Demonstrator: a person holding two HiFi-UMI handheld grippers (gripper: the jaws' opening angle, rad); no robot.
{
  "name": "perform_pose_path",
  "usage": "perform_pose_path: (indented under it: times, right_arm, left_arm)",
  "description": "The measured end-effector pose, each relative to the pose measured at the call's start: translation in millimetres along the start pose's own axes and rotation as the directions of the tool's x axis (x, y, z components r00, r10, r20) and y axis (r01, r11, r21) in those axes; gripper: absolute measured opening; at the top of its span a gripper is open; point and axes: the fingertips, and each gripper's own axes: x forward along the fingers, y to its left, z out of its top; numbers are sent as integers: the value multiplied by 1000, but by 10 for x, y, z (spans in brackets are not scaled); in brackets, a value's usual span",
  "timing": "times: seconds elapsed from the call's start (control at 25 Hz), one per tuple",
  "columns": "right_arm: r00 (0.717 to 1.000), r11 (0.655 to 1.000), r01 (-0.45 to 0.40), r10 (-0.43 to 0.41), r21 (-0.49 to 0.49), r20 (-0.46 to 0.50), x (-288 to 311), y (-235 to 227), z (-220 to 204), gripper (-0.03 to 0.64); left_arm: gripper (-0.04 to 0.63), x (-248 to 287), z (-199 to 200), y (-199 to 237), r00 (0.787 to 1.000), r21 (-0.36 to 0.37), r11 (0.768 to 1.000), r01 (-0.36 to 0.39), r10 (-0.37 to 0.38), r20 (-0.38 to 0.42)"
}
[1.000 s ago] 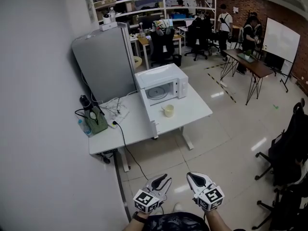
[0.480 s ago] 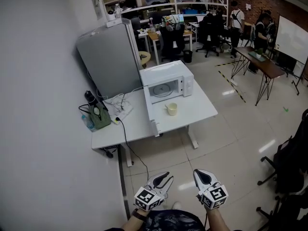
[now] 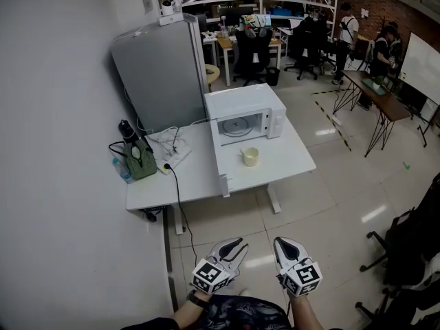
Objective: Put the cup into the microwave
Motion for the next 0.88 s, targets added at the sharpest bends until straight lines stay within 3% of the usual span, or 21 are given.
perform_pose_path:
  times: [0.28, 0.88]
  right_arm:
    - [1000, 999, -1, 1, -36, -1, 704, 34, 202, 0]
    - [997, 999, 38, -39, -28, -62, 1435, -13, 21, 0]
  left_arm:
    - [101, 79, 287, 684, 996, 1, 1000, 19, -19, 93]
    - [94, 187, 148, 1440, 995, -55, 998, 43, -37, 97]
